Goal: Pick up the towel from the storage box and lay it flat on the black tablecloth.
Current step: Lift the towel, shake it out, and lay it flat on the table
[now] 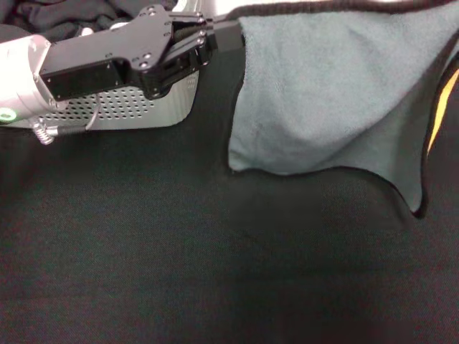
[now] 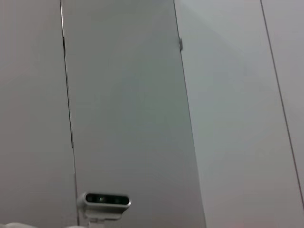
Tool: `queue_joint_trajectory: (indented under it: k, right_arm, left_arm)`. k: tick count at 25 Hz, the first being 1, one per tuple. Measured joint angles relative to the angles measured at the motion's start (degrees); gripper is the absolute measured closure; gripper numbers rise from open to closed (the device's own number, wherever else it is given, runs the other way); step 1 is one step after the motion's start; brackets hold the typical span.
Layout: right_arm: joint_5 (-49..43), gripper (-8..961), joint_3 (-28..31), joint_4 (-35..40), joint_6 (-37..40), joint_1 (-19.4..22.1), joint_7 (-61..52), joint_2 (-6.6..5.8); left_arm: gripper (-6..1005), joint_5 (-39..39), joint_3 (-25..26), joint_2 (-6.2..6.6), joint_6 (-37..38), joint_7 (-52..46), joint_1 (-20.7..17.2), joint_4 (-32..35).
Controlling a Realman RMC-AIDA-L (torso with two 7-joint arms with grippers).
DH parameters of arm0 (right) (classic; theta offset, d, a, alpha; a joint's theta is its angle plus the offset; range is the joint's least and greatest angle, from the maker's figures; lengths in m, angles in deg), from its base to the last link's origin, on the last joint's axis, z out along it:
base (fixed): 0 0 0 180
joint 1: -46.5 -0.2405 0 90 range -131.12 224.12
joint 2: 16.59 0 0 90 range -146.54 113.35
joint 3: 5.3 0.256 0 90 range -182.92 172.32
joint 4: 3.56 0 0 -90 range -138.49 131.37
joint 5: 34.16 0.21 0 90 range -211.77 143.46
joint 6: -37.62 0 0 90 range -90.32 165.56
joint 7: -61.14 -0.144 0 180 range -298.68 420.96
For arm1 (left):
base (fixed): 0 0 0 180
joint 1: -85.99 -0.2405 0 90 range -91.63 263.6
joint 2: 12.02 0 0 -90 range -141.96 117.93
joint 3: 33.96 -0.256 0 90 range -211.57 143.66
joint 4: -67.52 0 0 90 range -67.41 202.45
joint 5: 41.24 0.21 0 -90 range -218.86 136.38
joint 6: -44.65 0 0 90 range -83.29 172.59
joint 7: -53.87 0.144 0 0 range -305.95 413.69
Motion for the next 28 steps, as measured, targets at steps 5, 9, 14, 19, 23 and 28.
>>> queue_joint_trajectory:
  k: [5, 9, 14, 19, 23, 28]
  right_arm:
    - [-0.40, 947, -3.79, 3.78, -1.48, 5.75, -2.12, 2.32]
    - [1.60, 947, -10.11, 18.38, -1.70, 16.93, -4.55, 4.75]
    - [5.96, 946, -11.84, 29.75, -1.45, 26.84, -5.09, 6.11]
    - [0.15, 946, -10.19, 18.10, 0.18, 19.95, -4.86, 6.14]
    - [-6.19, 947, -9.51, -3.63, 2.62, 6.69, -0.09, 5.07]
    - [-12.99, 947, -3.60, -21.81, 4.84, -5.93, 5.87, 3.90]
  left_arm:
    - [953, 2.86, -0.37, 0.32, 5.38, -0.64, -2.85, 1.35]
    - [955, 3.37, -2.27, 0.60, 11.25, -3.80, -7.89, 5.82]
    - [956, -2.61, -9.86, 1.48, 11.31, -10.38, -14.77, 17.62]
    - [955, 1.31, -6.34, 1.62, 9.97, -11.43, -12.72, 14.14]
    - [955, 15.46, 4.08, 1.13, 2.78, -7.21, -6.57, 4.03]
    - [955, 22.92, 7.39, 0.93, -9.05, -5.80, -2.81, 0.88]
